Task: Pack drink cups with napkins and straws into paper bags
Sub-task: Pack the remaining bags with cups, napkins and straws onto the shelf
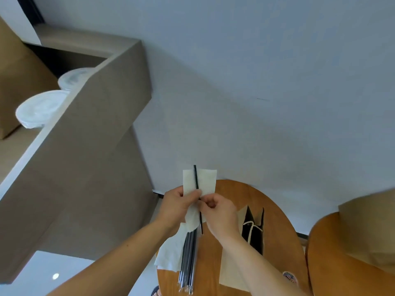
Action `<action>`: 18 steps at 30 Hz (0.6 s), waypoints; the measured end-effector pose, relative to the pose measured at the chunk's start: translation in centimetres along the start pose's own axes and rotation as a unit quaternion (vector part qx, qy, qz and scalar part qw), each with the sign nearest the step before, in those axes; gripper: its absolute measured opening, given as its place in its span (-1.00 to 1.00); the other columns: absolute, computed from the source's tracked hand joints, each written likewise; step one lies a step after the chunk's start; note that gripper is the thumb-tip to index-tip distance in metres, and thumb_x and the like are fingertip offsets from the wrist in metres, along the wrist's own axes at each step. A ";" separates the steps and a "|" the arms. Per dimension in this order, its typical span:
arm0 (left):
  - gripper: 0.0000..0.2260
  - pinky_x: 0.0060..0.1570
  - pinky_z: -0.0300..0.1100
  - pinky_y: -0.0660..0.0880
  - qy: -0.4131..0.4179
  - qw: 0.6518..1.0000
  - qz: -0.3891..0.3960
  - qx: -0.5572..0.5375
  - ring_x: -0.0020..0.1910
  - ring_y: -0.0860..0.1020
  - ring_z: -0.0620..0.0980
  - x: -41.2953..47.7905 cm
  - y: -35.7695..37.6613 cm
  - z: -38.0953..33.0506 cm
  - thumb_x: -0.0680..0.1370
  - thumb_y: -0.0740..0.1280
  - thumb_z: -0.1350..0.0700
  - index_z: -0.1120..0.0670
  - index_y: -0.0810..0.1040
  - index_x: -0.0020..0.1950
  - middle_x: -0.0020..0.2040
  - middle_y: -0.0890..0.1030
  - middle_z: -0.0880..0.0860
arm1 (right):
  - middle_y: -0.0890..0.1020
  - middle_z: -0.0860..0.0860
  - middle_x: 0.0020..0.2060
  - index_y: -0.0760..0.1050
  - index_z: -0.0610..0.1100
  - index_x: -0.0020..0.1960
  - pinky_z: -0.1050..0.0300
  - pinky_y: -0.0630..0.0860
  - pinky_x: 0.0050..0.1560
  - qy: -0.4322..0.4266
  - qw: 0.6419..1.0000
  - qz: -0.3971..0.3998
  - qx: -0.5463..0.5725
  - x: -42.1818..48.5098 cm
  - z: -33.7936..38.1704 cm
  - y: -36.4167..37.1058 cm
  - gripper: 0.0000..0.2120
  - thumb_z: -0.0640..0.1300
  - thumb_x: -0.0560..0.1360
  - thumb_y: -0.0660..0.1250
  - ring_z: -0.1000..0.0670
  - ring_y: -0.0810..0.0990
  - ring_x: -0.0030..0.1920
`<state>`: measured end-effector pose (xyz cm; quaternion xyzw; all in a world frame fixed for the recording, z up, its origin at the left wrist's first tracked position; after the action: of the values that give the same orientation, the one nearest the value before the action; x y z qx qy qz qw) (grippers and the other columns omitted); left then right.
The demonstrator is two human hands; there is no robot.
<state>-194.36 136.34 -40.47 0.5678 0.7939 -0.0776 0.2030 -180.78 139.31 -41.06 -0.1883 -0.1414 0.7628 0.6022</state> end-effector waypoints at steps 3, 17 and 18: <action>-0.92 -0.26 -0.11 0.59 0.023 1.000 0.013 0.005 -0.13 0.70 0.13 -0.1 1.4 -2.1 0.54 0.43 0.13 0.10 0.70 -0.12 -0.13 0.72 0.12 | 0.60 0.21 -0.17 0.48 0.19 -0.15 0.44 0.39 -0.29 -0.012 0.999 -0.046 -0.010 0.1 1.2 -2.1 -0.86 0.11 0.47 0.45 0.24 0.56 -0.16; -0.82 -0.11 -0.10 0.63 0.078 0.971 0.191 0.117 -0.07 0.69 0.07 0.5 10.4 -8.7 0.54 0.44 0.05 0.15 0.67 0.03 -0.05 0.72 0.08 | 0.71 0.14 -0.20 0.62 0.02 -0.12 0.27 0.57 -0.25 -0.041 0.993 -0.010 0.110 2.0 2.0 -13.0 -0.89 -0.12 0.43 0.54 0.11 0.68 -0.19; -0.82 -0.14 -0.13 0.62 0.080 0.969 0.196 0.124 -0.08 0.69 0.06 0.4 11.0 -8.8 0.55 0.43 0.06 0.15 0.67 0.03 -0.06 0.72 0.07 | 0.71 0.14 -0.20 0.62 0.02 -0.12 0.26 0.58 -0.24 -0.038 0.994 -0.008 0.105 1.9 1.8 -13.4 -0.90 -0.12 0.44 0.53 0.11 0.68 -0.19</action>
<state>-186.30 143.55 -31.52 0.7372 0.6653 -0.0885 0.0776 -170.34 144.38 -33.76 -0.0939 -0.0845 0.7751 0.6191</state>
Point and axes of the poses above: each hand's wrist, its own x-axis towards the middle knuckle, its own y-axis out of the palm, z = x × y, the point moved 4 cm from there along x, towards the middle knuckle
